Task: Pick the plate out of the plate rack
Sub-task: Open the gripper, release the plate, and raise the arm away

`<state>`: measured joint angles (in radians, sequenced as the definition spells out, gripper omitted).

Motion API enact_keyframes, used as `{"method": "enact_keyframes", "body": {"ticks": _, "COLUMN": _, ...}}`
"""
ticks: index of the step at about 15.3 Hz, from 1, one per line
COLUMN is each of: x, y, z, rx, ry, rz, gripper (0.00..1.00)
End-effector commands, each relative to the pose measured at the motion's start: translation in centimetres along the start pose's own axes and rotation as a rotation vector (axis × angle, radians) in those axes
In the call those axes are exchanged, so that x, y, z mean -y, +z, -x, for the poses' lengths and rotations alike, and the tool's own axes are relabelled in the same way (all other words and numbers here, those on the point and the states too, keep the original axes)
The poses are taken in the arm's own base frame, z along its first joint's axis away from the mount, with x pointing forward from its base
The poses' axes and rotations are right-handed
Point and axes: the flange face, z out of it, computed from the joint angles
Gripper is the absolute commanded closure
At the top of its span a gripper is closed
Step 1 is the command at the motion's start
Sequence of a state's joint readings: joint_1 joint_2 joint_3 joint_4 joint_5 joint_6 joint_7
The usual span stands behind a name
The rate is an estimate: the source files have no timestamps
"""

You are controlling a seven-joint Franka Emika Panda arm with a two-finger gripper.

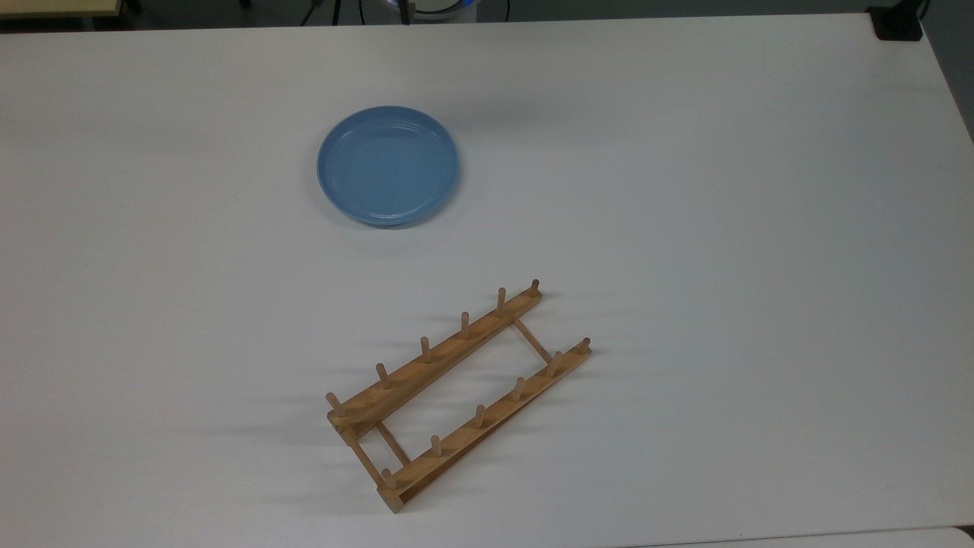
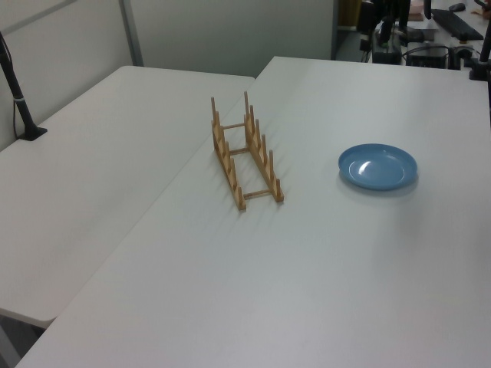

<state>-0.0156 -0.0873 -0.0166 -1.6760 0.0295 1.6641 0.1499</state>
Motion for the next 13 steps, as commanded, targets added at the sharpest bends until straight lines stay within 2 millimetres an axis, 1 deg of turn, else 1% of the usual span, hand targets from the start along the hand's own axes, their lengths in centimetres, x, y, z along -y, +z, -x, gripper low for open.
{"method": "enact_keyframes", "body": {"ticks": 1, "x": -1.4, "y": 0.4, "z": -0.8, "rx": 0.0, "ry": -0.285, "rz": 0.004, "gripper": 0.0}}
{"method": "enact_keyframes", "body": {"ticks": 4, "x": -2.2, "y": 0.3, "z": -1.3, "rx": -0.03, "ry": -0.268, "rz": 0.007, "gripper": 0.0}}
{"method": "enact_keyframes", "body": {"ticks": 7, "x": -2.0, "y": 0.1, "z": -1.6, "rx": -0.052, "ry": -0.23, "rz": 0.005, "gripper": 0.0}}
{"method": "enact_keyframes", "body": {"ticks": 10, "x": -1.9, "y": 0.3, "z": -2.1, "rx": -0.069, "ry": -0.135, "rz": 0.002, "gripper": 0.0}}
{"method": "enact_keyframes", "body": {"ticks": 13, "x": -2.0, "y": 0.2, "z": -2.0, "rx": -0.064, "ry": -0.139, "rz": 0.002, "gripper": 0.0}}
